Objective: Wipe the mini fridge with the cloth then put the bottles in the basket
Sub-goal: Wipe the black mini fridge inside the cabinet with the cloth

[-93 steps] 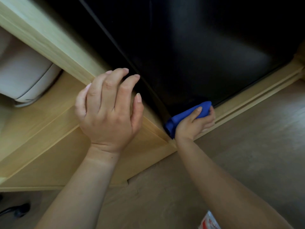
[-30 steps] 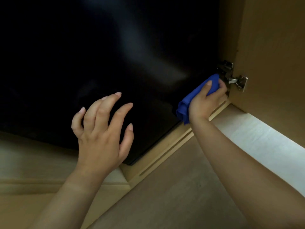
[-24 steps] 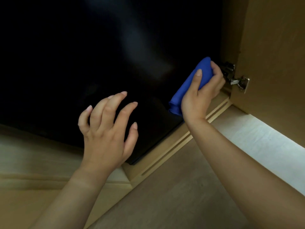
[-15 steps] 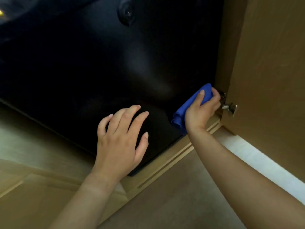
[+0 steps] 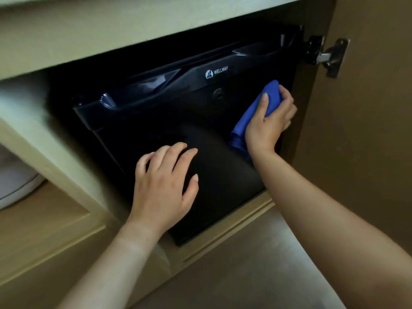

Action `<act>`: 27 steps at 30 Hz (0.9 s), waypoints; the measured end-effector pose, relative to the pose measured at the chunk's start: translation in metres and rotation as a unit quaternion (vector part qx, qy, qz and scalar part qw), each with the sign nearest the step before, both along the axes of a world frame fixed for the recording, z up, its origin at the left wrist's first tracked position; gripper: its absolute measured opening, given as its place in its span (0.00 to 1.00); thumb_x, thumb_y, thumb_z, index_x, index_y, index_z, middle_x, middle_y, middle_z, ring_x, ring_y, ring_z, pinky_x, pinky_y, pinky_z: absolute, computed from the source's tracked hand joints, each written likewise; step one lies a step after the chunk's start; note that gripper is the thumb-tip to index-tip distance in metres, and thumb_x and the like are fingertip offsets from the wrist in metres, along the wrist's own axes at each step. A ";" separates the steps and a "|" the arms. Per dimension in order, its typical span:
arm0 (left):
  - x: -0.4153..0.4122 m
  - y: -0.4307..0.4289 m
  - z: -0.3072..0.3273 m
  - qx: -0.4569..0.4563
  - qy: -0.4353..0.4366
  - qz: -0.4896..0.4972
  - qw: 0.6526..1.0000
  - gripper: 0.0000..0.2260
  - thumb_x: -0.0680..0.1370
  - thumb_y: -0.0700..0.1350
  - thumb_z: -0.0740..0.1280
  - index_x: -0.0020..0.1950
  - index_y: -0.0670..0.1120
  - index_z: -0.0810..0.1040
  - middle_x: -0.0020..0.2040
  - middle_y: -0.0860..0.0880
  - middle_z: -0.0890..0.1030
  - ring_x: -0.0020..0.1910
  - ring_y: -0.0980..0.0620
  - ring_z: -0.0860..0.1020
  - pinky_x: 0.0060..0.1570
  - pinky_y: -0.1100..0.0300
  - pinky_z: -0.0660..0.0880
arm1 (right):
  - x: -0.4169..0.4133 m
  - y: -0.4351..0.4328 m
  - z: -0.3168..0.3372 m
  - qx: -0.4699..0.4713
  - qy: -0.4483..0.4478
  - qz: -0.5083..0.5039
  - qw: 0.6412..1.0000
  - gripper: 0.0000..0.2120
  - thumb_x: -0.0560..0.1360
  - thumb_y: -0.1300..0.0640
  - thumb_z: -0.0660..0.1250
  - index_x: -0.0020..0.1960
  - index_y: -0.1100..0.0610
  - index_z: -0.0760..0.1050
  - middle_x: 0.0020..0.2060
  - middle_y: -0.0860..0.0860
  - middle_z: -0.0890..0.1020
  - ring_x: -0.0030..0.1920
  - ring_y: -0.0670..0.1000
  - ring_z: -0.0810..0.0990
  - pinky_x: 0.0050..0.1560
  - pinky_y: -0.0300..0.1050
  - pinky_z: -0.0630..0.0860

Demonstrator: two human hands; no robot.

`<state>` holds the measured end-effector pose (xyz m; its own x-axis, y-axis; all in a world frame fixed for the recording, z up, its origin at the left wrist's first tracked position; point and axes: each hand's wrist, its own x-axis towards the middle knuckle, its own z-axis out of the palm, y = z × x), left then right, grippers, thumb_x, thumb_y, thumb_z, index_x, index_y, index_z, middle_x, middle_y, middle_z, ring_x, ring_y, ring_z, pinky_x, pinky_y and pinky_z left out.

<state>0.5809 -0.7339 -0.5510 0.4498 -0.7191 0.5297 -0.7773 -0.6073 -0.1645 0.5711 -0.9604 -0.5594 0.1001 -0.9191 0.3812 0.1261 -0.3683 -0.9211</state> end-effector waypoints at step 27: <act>-0.079 0.043 0.197 0.104 0.298 0.021 0.949 0.22 0.75 0.57 0.55 0.65 0.48 0.75 0.64 0.49 0.74 0.63 0.47 0.71 0.59 0.44 0.70 | -0.169 0.100 0.194 0.064 0.276 0.242 0.928 0.13 0.78 0.55 0.63 0.62 0.47 0.70 0.55 0.44 0.70 0.57 0.40 0.70 0.58 0.28 0.64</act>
<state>0.5019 -0.6906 -0.3544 0.6557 -0.7547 0.0210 -0.7454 -0.6426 0.1773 0.4022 -0.8602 -0.3652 0.6610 -0.7493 0.0401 -0.2564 -0.2758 -0.9264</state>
